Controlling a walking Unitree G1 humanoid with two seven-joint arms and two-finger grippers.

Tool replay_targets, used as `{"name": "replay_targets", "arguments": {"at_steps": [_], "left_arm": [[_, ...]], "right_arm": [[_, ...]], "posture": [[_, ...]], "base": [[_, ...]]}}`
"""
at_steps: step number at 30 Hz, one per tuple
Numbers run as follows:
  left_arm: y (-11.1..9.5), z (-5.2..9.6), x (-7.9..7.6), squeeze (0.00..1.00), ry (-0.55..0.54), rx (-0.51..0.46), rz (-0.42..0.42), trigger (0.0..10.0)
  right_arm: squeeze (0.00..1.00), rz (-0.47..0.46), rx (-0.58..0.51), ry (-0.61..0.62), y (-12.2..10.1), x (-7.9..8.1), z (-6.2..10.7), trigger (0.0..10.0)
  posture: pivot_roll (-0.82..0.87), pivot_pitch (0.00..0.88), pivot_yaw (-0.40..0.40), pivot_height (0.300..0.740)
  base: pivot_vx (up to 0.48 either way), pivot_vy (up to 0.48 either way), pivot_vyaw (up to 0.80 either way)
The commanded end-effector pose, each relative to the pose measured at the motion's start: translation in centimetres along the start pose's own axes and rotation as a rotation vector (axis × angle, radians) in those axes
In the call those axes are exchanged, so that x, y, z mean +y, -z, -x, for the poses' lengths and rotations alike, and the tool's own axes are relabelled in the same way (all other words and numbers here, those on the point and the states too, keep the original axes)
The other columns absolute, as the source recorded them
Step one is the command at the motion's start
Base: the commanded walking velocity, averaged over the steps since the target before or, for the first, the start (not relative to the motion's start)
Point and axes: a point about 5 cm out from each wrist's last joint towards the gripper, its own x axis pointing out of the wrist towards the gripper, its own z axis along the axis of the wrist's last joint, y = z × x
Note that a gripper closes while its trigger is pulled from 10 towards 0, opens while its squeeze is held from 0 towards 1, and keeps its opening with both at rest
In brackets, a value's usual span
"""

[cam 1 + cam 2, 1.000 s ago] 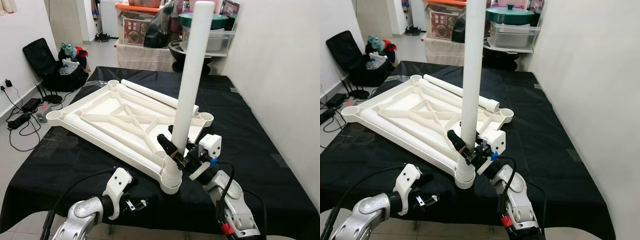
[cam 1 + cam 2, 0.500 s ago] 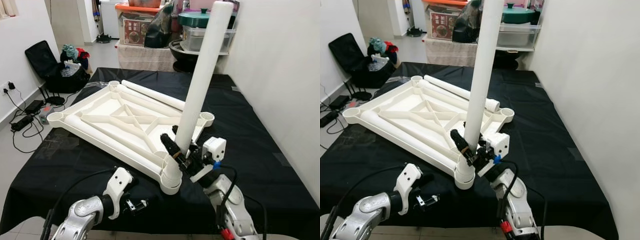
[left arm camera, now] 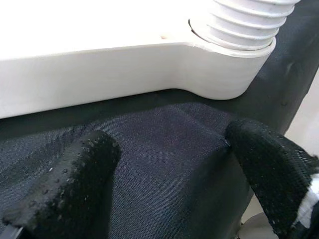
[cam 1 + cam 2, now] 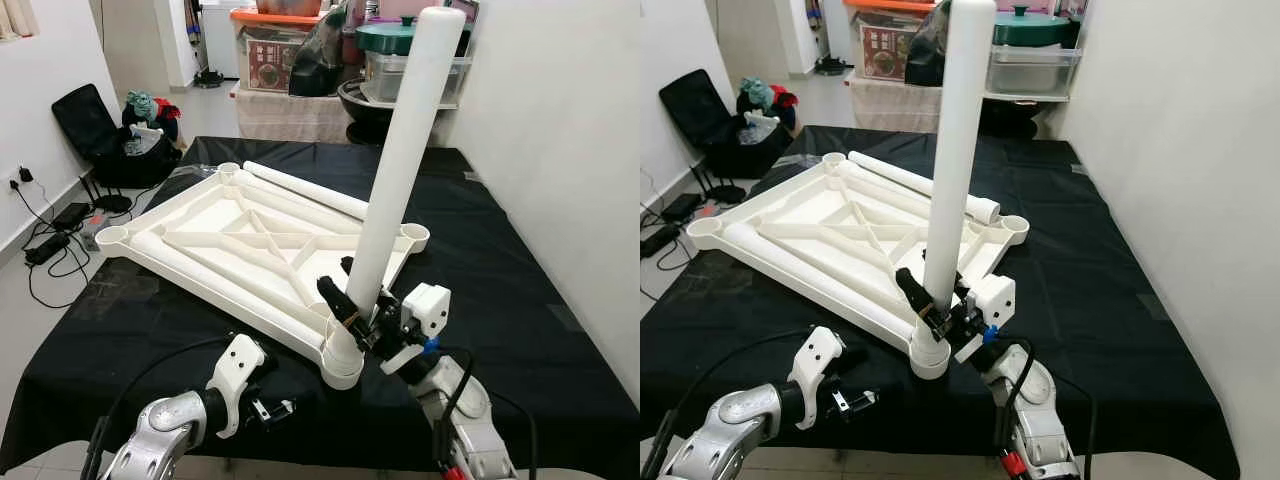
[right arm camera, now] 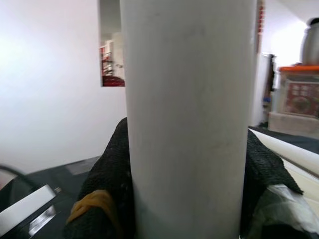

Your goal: Building children table

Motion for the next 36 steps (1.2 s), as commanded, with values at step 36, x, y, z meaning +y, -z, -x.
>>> {"name": "replay_targets", "arguments": {"at_steps": [36], "left_arm": [[0.8, 0.4, -0.3, 0.00, -0.020, 0.022, 0.029, 10.0]], "right_arm": [[0.00, -0.104, 0.118, -0.264, 0.8, -0.2, -0.7, 0.0]], "posture": [[0.10, 0.000, -0.075, 0.740]], "base": [[0.000, 0.000, 0.00]]}}
